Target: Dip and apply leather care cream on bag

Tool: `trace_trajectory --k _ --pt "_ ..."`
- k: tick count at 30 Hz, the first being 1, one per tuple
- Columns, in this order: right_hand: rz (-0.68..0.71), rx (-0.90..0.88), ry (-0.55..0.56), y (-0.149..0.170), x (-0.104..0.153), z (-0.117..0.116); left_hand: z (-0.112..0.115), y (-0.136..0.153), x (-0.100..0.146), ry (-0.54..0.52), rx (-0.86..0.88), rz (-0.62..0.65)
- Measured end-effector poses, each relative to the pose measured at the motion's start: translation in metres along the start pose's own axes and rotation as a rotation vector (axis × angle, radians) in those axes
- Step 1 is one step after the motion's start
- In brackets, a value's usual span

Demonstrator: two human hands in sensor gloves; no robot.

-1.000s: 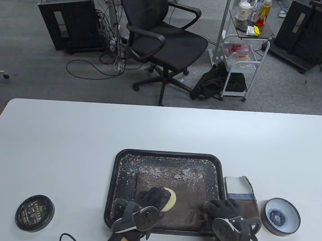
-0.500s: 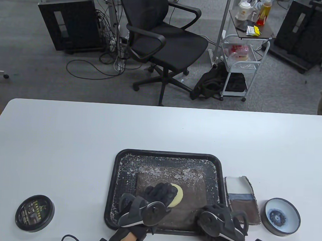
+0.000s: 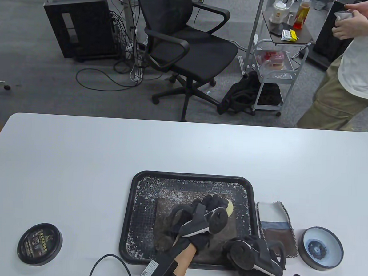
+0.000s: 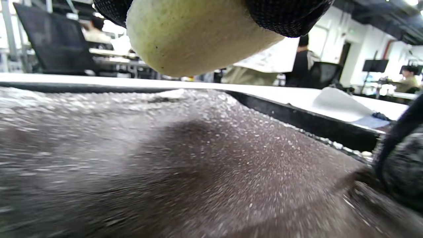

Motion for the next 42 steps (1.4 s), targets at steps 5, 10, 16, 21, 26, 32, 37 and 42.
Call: trace_trajectory --k 5,10,16,21,26,32,37,42 --pt "-0.008 -0.062 -0.026 0.007 -0.002 0.0 0.019 -0.013 -0.025 0.056 0.015 0.009" --pt "-0.013 -0.111 -0.047 0.013 -0.004 -0.001 0.031 -0.028 -0.03 0.076 -0.126 0.006" --pt "-0.018 -0.131 -0.051 0.015 -0.004 -0.001 0.028 -0.023 -0.024 0.071 -0.178 -0.059" --pt "-0.02 -0.119 -0.046 0.014 -0.004 -0.001 0.027 -0.009 -0.014 0.071 -0.189 -0.095" --pt "-0.029 -0.13 -0.045 0.015 -0.003 -0.002 0.031 0.012 -0.004 0.104 -0.163 -0.159" --pt "-0.034 -0.14 -0.048 0.016 -0.003 -0.002 0.039 0.038 0.007 0.148 -0.142 -0.23" --pt "-0.037 -0.142 -0.048 0.017 -0.003 -0.002 0.039 0.049 0.013 0.166 -0.13 -0.277" --pt "-0.038 -0.147 -0.051 0.017 -0.003 -0.002 0.038 0.058 0.017 0.165 -0.121 -0.317"
Point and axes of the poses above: the tracker on the back of each hand, its own y axis roughly to the little-finger side, its own x axis roughly from the fingertips to the wrist, z = x × y, the point moved 5 cm from there along -x, roughly from the wrist to the fingertips, and after that the axes turned 10 degrees about -x, right-handed, at the moved point
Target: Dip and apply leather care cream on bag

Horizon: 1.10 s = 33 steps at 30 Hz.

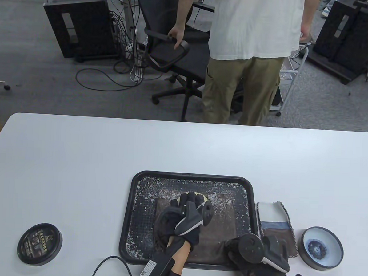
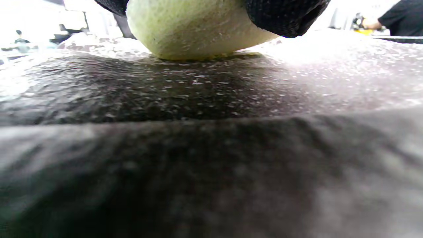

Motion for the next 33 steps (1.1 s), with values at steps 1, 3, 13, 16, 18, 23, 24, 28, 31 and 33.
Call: trace_trajectory --k 1,3,13,16,18,23,24,28,31,33 --pt "0.0 0.002 -0.001 0.0 0.0 0.0 0.0 0.002 0.0 -0.001 0.009 -0.009" --pt "0.0 0.0 -0.002 0.0 0.0 0.0 0.0 0.005 0.001 -0.003 0.026 -0.022" --pt "-0.003 -0.005 -0.006 0.001 0.0 0.0 0.001 0.01 0.004 0.043 -0.148 -0.151" --pt "-0.003 -0.01 -0.008 0.002 0.0 0.001 0.003 0.019 0.005 0.074 -0.168 -0.229" --pt "-0.003 -0.015 -0.011 0.003 0.0 0.001 0.005 0.025 0.006 0.096 -0.165 -0.264" --pt "-0.002 -0.024 -0.018 0.004 0.0 0.0 0.012 0.044 0.008 0.137 -0.165 -0.365" --pt "-0.002 -0.026 -0.018 0.004 0.0 0.0 0.013 0.048 0.008 0.149 -0.17 -0.386" --pt "-0.002 -0.03 -0.02 0.004 0.0 0.0 0.017 0.061 0.011 0.189 -0.163 -0.453" --pt "-0.003 -0.031 -0.019 0.004 0.0 0.0 0.02 0.067 0.012 0.199 -0.142 -0.479" --pt "-0.004 -0.031 -0.017 0.004 0.0 0.001 0.021 0.065 0.012 0.203 -0.155 -0.475"
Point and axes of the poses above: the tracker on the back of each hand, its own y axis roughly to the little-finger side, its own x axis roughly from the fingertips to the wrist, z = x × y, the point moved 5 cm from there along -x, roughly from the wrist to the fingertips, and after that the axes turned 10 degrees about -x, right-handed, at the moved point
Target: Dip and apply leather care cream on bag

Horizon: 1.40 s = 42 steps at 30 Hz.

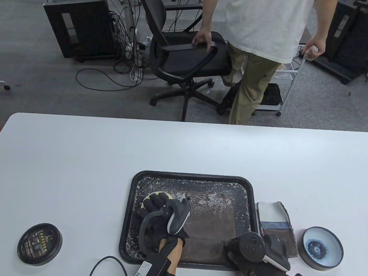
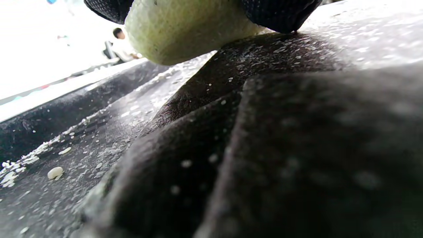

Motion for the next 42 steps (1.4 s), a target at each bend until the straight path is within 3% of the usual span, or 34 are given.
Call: trace_trajectory --k 20,23,30,35,42 --pt "-0.004 0.009 0.01 0.0 0.001 0.0 -0.022 -0.054 0.03 -0.112 -0.055 0.218" --pt "-0.002 0.009 0.008 -0.001 0.001 -0.001 -0.027 -0.073 0.039 -0.124 0.017 0.374" --pt "-0.001 0.013 0.004 -0.002 0.001 -0.002 -0.038 -0.101 0.053 -0.182 0.144 0.596" --pt "-0.001 0.011 0.002 -0.002 0.002 -0.003 -0.045 -0.118 0.064 -0.226 0.124 0.682" --pt "0.0 0.006 -0.001 -0.002 0.002 -0.003 -0.047 -0.139 0.073 -0.21 0.097 0.788"
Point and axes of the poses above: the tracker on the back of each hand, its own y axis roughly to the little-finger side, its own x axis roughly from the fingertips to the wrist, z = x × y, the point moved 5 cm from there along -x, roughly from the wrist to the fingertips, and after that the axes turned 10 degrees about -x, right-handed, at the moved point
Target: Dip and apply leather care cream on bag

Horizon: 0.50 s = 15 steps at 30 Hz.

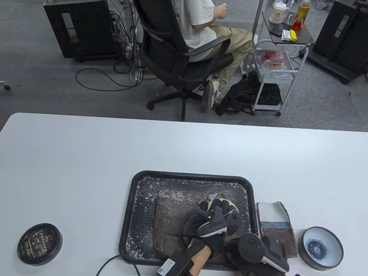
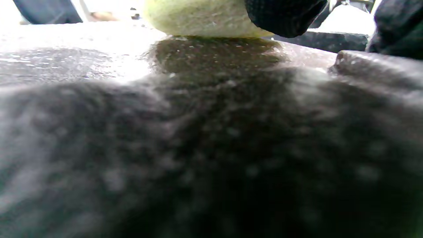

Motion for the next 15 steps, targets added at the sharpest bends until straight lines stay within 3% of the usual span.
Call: trace_trajectory --k 4,7,10,15 --pt "0.0 -0.004 -0.002 0.0 0.0 0.0 0.0 0.005 0.002 -0.004 0.039 0.001" --pt "0.0 -0.004 -0.002 0.0 0.0 0.0 0.0 0.013 0.007 0.008 -0.023 -0.022" --pt "-0.001 -0.008 -0.004 0.001 0.0 0.0 0.003 0.028 0.012 0.043 -0.103 -0.078" --pt "-0.006 -0.012 -0.004 0.002 0.0 0.0 0.013 0.062 0.021 0.125 -0.097 -0.186"
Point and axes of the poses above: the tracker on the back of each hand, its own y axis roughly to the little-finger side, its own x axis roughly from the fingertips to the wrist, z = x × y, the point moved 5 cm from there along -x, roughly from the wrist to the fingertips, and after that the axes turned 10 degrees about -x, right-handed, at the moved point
